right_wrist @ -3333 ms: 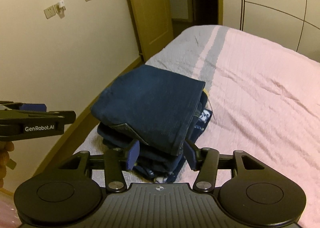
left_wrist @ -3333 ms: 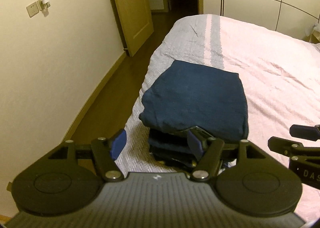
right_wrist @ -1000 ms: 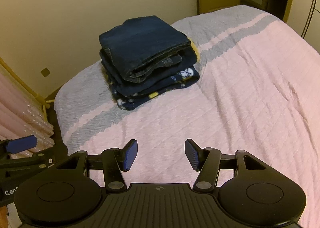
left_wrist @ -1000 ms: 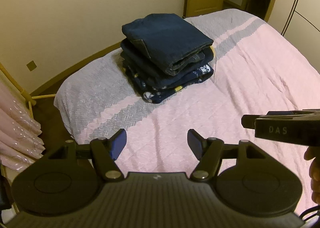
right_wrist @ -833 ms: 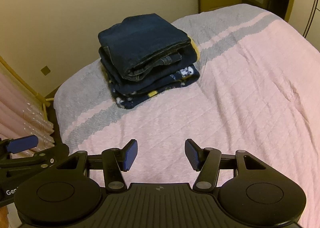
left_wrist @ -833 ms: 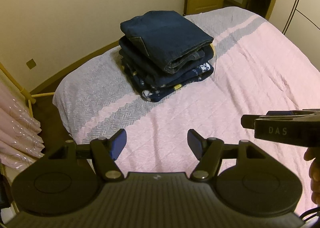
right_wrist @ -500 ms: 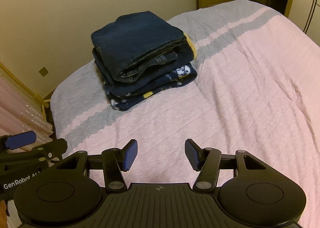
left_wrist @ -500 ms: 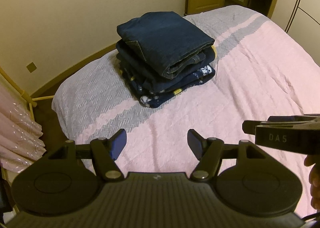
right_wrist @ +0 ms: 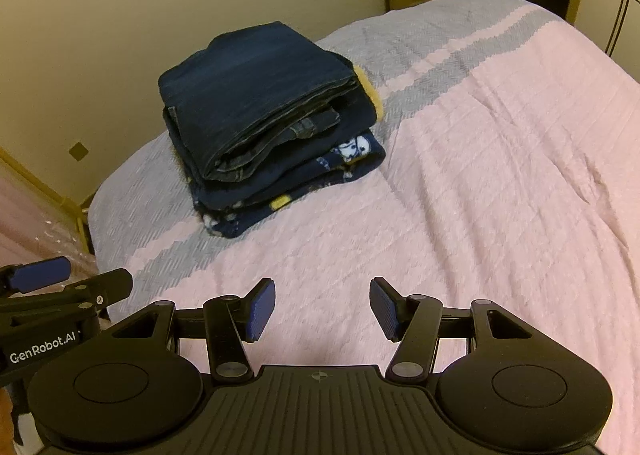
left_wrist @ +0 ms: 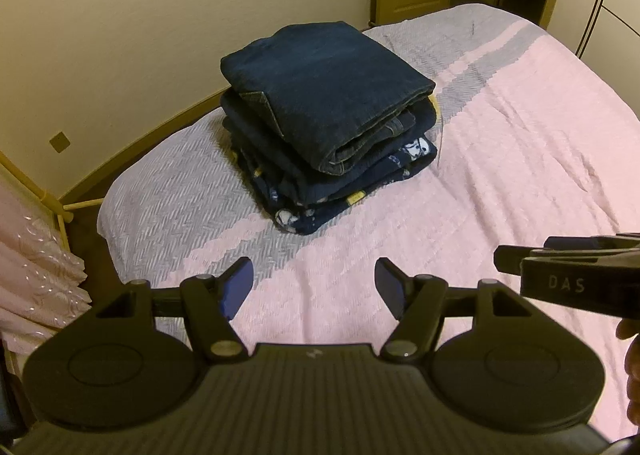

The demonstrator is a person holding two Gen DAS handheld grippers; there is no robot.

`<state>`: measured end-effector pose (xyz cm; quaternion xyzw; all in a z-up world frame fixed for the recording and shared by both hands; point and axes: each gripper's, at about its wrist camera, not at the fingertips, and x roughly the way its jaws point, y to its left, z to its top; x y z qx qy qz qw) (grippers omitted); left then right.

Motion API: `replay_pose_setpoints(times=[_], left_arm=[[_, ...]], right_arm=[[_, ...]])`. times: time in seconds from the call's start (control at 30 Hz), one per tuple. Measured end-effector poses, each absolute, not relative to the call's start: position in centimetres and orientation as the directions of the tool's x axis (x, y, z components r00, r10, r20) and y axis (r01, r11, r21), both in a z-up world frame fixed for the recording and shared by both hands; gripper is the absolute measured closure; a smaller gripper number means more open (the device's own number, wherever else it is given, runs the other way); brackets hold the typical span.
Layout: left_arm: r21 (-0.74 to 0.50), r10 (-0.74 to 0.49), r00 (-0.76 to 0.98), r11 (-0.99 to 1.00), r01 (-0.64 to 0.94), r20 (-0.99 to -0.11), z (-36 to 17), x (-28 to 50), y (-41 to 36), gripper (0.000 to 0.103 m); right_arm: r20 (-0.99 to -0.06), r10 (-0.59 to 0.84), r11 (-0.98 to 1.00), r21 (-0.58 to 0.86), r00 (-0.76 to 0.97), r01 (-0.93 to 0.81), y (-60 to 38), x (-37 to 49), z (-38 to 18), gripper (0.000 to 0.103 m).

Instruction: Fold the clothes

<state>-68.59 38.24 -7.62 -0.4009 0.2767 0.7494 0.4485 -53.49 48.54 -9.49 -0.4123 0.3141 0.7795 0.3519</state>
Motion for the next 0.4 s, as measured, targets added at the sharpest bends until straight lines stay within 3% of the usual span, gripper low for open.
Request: replay_pose_setpoints(times=[0.4], left_arm=[[0.066, 0.487, -0.308, -0.452, -0.889, -0.817, -6.8, -69.4, 38.6, 0.039]], right_arm=[[-0.849, 0.302, -0.570, 0.203, -0.433, -0.796, 48.4, -54.4, -8.5, 0.047]])
